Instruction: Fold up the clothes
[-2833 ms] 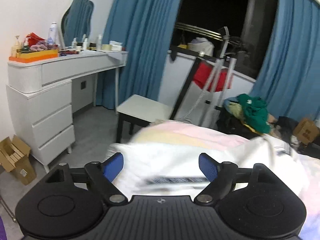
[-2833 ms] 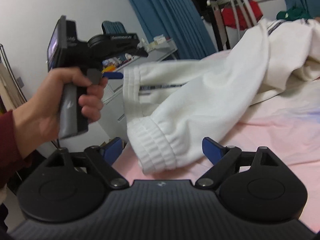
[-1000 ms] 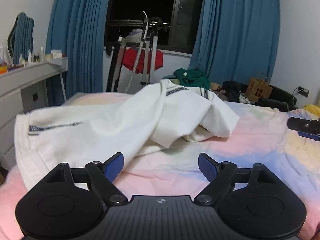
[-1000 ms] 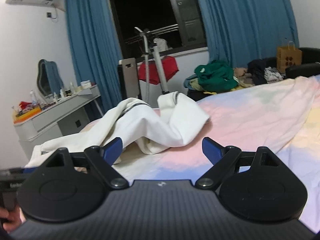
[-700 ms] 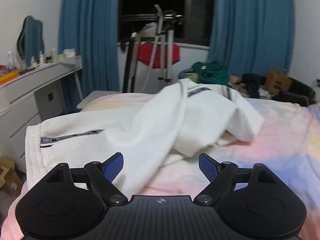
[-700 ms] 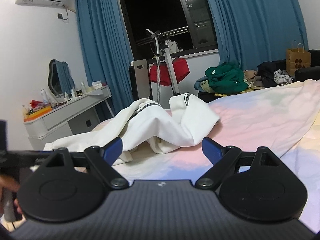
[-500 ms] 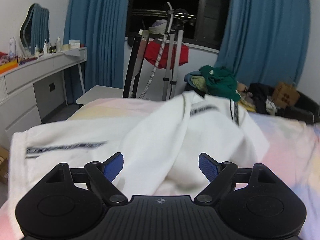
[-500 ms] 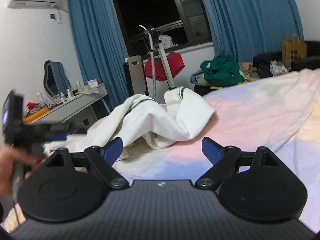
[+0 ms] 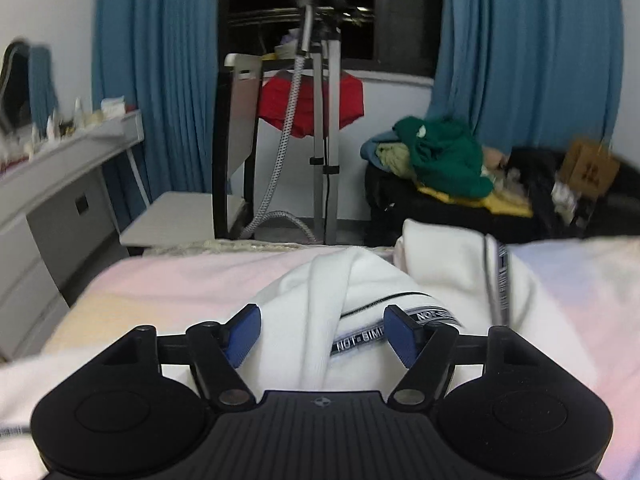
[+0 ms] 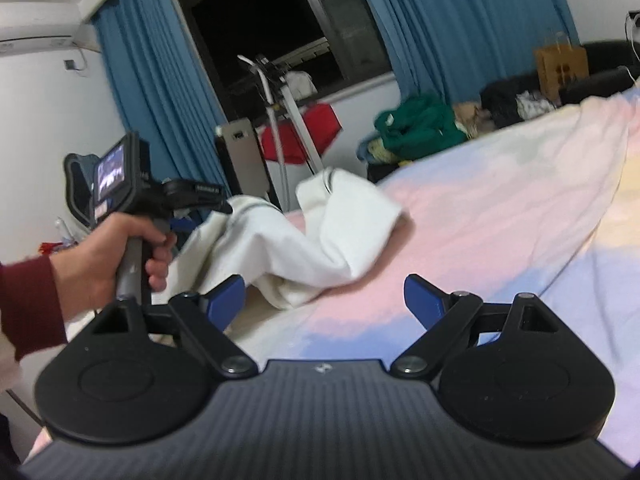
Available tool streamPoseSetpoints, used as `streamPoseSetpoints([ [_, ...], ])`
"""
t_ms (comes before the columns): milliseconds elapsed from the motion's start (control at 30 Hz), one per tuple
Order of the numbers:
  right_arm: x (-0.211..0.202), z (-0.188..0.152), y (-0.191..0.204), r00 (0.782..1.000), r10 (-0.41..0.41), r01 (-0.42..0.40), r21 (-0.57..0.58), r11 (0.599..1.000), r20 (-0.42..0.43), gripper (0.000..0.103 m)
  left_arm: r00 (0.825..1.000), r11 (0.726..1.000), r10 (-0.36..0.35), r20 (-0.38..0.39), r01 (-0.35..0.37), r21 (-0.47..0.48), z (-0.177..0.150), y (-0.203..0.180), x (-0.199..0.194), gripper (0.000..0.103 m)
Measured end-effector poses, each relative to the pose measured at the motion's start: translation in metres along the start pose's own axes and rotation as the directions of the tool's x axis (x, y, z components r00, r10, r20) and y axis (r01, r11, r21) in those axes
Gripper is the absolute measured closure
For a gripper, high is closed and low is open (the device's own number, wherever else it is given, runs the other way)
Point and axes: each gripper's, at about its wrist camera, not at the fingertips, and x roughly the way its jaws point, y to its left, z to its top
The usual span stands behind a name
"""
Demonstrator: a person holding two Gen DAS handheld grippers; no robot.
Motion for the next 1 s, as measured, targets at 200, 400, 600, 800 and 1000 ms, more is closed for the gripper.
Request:
streamPoseSetpoints([
  [200, 0.021, -0.004, 0.006, 1.000, -0.002, 0.001, -0.029, 1.000, -0.024, 0.015, 0.999, 0.998, 0.044, 0.023, -0.045, 0.046, -0.004, -0.014, 0.031, 0.089],
  [400, 0.025, -0.007, 0.004, 0.999, -0.027, 0.026, -0.036, 0.999, -0.034, 0.015, 0.996, 0.985, -0.021, 0.089, 0.005, 0.170, -0.013, -0.028, -0.013, 0.097],
  [600, 0.011, -0.005, 0.007, 0.999, -0.046, 0.047, -0.051, 0.998, 0.006, 0.015, 0.976, 0.944, -0.178, 0.128, 0.133, 0.301, -0.060, -0.035, -0.112, 0.098],
  [800, -0.004, -0.003, 0.008, 0.998, -0.058, 0.060, -0.050, 0.997, 0.026, 0.015, 0.926, 0.875, -0.366, 0.096, 0.307, 0.373, -0.131, -0.040, -0.222, 0.098],
  [1000, -0.018, -0.003, 0.008, 0.998, -0.054, 0.055, -0.037, 0.998, 0.015, 0.015, 0.929, 0.879, -0.371, -0.003, 0.352, 0.322, -0.190, -0.032, -0.223, 0.097],
])
